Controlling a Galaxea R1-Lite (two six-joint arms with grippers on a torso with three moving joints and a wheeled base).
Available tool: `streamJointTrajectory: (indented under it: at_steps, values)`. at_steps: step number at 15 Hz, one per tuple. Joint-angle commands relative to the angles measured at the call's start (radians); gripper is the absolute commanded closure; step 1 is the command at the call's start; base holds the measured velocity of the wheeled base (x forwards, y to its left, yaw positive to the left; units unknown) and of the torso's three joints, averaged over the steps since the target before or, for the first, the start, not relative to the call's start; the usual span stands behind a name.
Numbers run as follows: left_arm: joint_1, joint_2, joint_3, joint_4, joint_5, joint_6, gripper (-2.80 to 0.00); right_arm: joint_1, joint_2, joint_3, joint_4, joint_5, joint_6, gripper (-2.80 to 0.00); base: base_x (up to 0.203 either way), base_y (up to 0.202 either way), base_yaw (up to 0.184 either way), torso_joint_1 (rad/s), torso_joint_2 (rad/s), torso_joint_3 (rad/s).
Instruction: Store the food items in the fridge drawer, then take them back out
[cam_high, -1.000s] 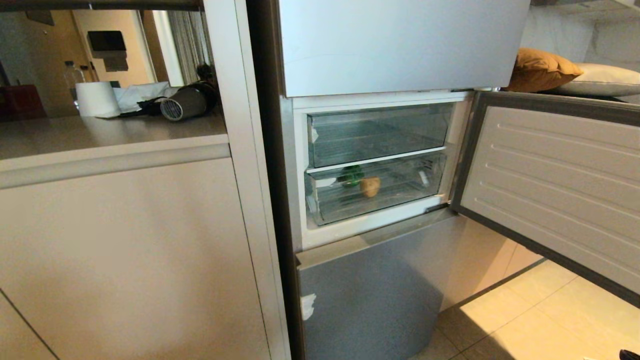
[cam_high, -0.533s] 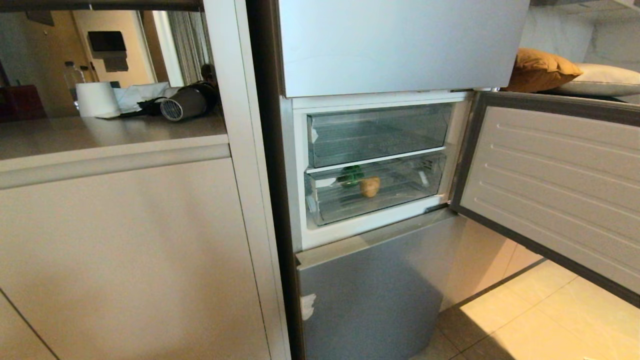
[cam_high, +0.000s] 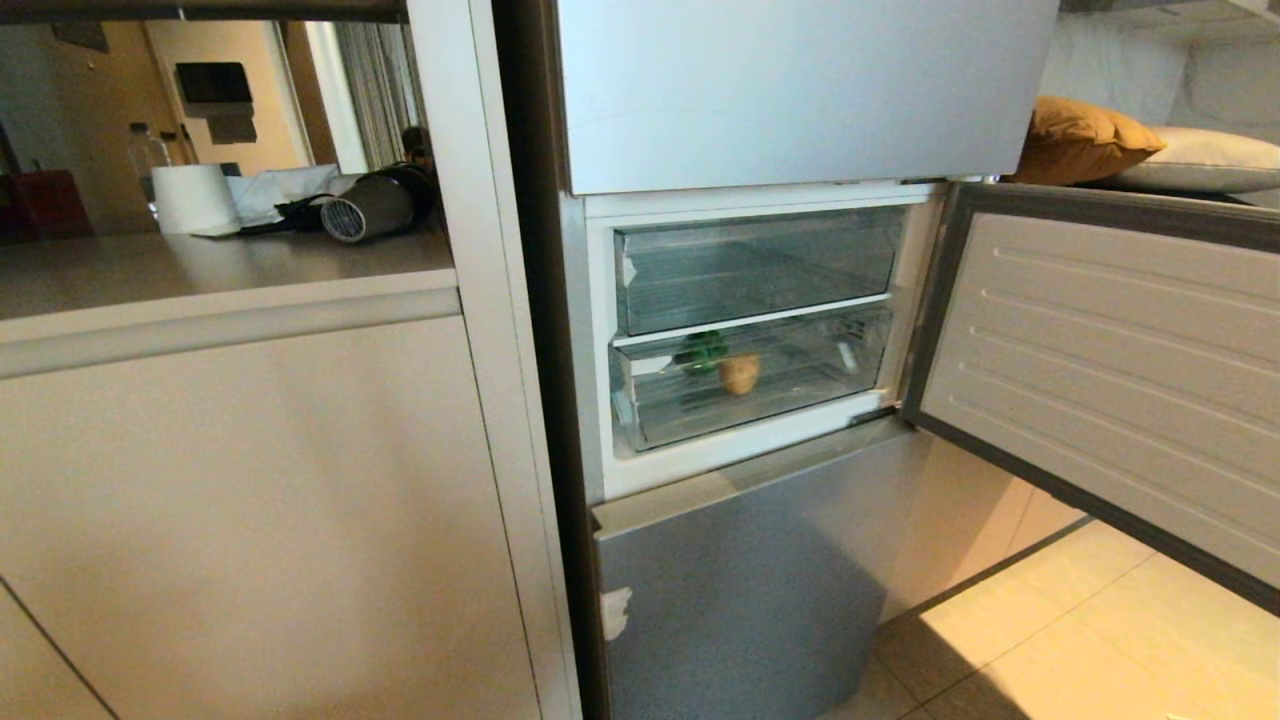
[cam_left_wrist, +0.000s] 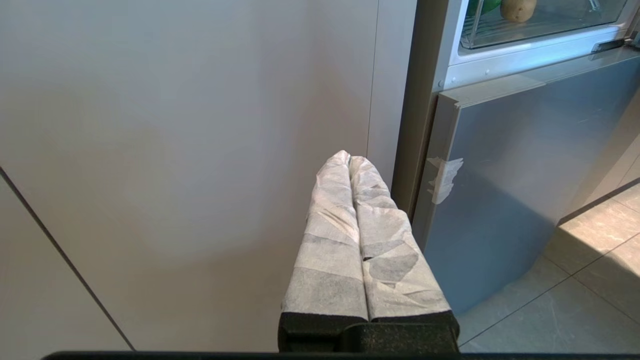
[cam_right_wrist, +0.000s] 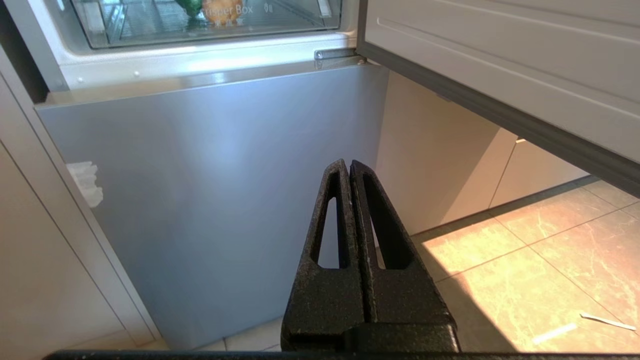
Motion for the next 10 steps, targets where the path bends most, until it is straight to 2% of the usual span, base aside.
streamJointTrajectory:
  at_steps: [1,7,10]
  values:
    - [-0.001,0.0,0.0,0.001,0.0,0.0,0.0,0.001,-0.004,0.001,0.003,0.001,-0.001,0.0,0.0,0.0,0.0,0.0,0.0,0.0]
    - [0.0,0.0,0.0,0.001,0.0,0.001,0.0,0.001,-0.004,-0.001,0.002,-0.001,-0.001,0.0,0.0,0.0,0.0,0.0,0.0,0.0]
    - [0.0,0.0,0.0,0.001,0.0,0.0,0.0,0.001,-0.004,-0.001,0.003,-0.008,0.007,0.0,0.149,0.0,-0.002,-0.003,0.0,0.004]
